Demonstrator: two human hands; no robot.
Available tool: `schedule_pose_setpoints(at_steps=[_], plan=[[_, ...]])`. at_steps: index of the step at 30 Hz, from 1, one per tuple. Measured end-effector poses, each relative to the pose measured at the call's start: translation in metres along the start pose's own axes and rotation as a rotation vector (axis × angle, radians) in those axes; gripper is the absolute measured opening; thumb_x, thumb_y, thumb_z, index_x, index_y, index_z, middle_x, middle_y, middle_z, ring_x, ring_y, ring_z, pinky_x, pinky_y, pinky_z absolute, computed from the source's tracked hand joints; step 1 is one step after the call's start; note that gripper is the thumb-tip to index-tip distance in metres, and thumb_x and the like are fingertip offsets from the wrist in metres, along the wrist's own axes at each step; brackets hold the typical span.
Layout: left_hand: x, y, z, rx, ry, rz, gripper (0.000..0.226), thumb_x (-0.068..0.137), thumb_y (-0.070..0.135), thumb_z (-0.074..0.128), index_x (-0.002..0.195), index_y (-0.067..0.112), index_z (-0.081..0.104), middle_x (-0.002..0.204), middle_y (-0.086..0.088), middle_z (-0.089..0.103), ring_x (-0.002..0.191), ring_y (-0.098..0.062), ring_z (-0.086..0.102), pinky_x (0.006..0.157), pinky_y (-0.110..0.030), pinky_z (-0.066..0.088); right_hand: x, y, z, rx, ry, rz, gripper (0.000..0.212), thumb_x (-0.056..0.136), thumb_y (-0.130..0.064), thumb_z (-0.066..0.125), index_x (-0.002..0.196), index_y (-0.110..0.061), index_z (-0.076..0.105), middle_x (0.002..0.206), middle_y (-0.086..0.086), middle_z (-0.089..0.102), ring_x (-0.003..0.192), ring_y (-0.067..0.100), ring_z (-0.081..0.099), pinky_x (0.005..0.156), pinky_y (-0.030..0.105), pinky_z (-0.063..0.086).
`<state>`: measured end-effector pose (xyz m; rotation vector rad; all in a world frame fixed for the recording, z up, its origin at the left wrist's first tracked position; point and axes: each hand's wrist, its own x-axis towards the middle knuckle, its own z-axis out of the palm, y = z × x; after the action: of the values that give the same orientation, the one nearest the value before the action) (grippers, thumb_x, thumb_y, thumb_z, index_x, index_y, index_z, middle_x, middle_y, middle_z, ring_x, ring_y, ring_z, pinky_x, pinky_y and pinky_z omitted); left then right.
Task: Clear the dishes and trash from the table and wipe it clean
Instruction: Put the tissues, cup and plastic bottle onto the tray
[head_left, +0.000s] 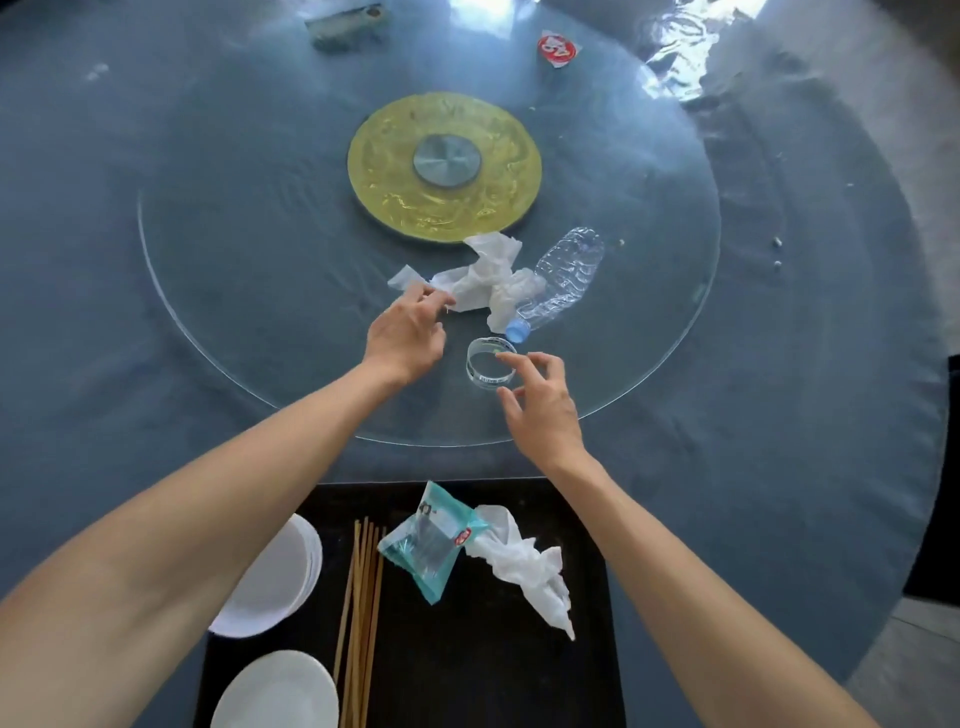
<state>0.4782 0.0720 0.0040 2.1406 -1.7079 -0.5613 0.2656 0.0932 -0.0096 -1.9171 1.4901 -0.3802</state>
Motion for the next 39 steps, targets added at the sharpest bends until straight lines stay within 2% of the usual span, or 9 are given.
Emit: schedule_pose_setpoints(at_steps=[5,10,14,17,22,26,31,37,39], plan=[[0.034,0.002,0.027,-0.004,-0.013,-0.072,0.054,0.094,0.015,0.057,0.145,0.028,0.05,0.151,0.008,0.048,0.121,-0.023,0.058,0.092,-0.04,0.051,0.017,0.01,0.024,0.08,0.066,0.047,0.018,0.101,-0.022,0.066,0.117,-0.021,0.074,0.139,0.005,0.049,0.084,0.023,0.07,0.09,0.039,0.055],[0.047,-0.005,0.038,-0.051,0.147,-0.155,0.022,0.099,0.021,0.056,0.114,0.017,0.071,0.117,-0.01,0.069,0.104,-0.035,0.065,0.085,-0.041,0.05,0.008,0.018,0.027,0.176,0.179,-0.002,0.011,0.099,-0.017,0.07,0.105,-0.016,0.078,0.125,0.004,0.057,0.08,0.011,0.065,0.085,0.039,0.06],[0.041,-0.012,0.026,-0.174,0.242,-0.11,0.019,0.095,0.019,0.06,0.103,0.015,0.077,0.098,-0.007,0.076,0.09,-0.03,0.07,0.083,-0.039,0.055,-0.004,0.017,0.015,0.222,0.252,-0.01,0.01,0.097,-0.011,0.071,0.104,-0.012,0.079,0.115,0.0,0.061,0.092,0.015,0.069,0.081,0.022,0.059],[0.026,-0.014,0.012,-0.221,0.24,-0.091,0.018,0.091,0.015,0.064,0.101,0.013,0.079,0.093,-0.007,0.078,0.088,-0.027,0.073,0.085,-0.039,0.057,-0.018,0.014,0.005,0.212,0.29,0.003,0.01,0.095,-0.008,0.072,0.102,-0.01,0.079,0.111,0.004,0.068,0.091,0.014,0.069,0.072,0.004,0.048],[-0.019,-0.005,-0.014,-0.317,0.278,-0.04,0.015,0.087,0.017,0.07,0.097,0.015,0.081,0.089,-0.003,0.079,0.079,-0.02,0.074,0.082,-0.037,0.059,-0.057,0.003,-0.011,0.237,0.302,0.013,0.01,0.096,-0.009,0.071,0.103,-0.011,0.079,0.11,0.001,0.07,0.086,-0.001,0.066,0.07,0.006,0.049],[-0.087,0.01,-0.035,-0.384,0.272,0.104,0.016,0.086,0.01,0.073,0.1,0.013,0.082,0.094,-0.002,0.079,0.077,-0.013,0.075,0.081,-0.028,0.06,-0.103,-0.006,-0.021,0.264,0.309,0.004,0.012,0.096,-0.008,0.071,0.102,-0.015,0.078,0.108,-0.004,0.07,0.091,-0.001,0.068,0.07,0.013,0.055],[-0.187,0.01,-0.034,-0.301,0.133,0.237,0.035,0.085,-0.003,0.071,0.113,0.015,0.078,0.097,-0.002,0.08,0.081,-0.014,0.075,0.077,-0.025,0.057,-0.171,-0.002,-0.023,0.265,0.307,0.029,0.013,0.095,-0.009,0.074,0.104,-0.017,0.078,0.102,-0.008,0.075,0.091,0.0,0.07,0.067,0.011,0.053],[-0.279,-0.009,0.007,-0.435,0.039,0.116,0.064,0.087,-0.003,0.067,0.146,0.02,0.053,0.144,0.004,0.058,0.127,-0.017,0.06,0.103,-0.04,0.054,-0.248,0.014,-0.008,0.264,0.293,0.108,0.018,0.098,-0.018,0.071,0.116,-0.023,0.075,0.101,-0.013,0.076,0.094,0.002,0.071,0.07,0.007,0.049],[-0.299,-0.014,0.022,-0.441,0.022,0.012,0.072,0.087,0.0,0.071,0.152,0.015,0.044,0.149,-0.003,0.054,0.128,-0.023,0.061,0.106,-0.044,0.051,-0.265,0.022,0.003,0.263,0.294,0.171,0.027,0.098,-0.018,0.071,0.123,-0.028,0.071,0.1,-0.014,0.076,0.094,0.001,0.071,0.075,0.011,0.052]])
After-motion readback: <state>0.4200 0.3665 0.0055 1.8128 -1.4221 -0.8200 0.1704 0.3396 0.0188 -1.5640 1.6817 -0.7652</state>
